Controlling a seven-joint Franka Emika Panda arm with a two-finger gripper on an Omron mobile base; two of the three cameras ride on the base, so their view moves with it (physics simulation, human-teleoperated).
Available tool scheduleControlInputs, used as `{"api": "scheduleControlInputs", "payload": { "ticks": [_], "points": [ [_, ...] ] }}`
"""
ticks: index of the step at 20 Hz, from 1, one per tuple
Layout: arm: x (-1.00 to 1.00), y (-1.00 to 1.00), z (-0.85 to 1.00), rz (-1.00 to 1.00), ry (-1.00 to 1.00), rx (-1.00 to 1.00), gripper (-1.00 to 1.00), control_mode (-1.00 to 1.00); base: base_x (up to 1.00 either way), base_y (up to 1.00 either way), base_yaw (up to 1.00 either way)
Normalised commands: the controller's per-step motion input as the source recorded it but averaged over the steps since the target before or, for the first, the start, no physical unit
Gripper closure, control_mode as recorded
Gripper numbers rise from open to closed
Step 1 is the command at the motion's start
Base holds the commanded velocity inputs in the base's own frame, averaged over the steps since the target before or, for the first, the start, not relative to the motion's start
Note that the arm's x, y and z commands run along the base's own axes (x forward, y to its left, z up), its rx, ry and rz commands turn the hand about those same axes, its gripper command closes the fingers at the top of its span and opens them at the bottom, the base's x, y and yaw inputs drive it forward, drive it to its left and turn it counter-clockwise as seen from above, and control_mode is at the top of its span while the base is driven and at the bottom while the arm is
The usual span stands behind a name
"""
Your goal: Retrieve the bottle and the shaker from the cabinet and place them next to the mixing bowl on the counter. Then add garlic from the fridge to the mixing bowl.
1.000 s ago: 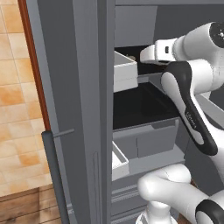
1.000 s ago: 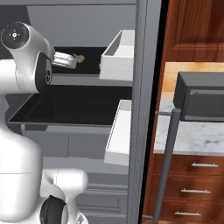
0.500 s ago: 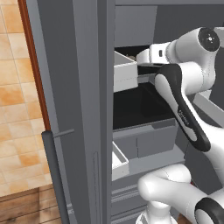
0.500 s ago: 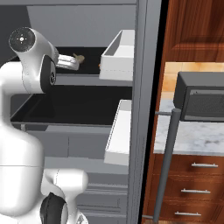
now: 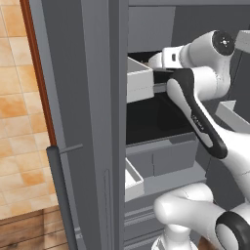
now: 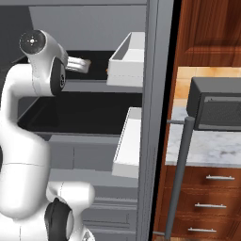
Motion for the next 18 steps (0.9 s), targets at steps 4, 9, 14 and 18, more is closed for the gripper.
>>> {"api": "scheduleControlInputs", "payload": {
  "ticks": [4, 9, 14, 18],
  "points": [
    [0.3, 0.0, 0.0, 0.0, 0.0, 0.0, -1.0, -1.0, 0.0, 0.0, 0.0],
    [0.26, 0.0, -0.02, 0.0, 0.0, 0.0, -1.0, -1.0, 0.0, 0.0, 0.0],
    [0.21, -0.01, -0.08, 0.01, 0.0, 0.0, -1.0, -1.0, 0.0, 0.0, 0.0],
    [0.22, -0.01, -0.09, 0.01, 0.0, 0.0, -1.0, -1.0, 0.0, 0.0, 0.0]
  ]
}}
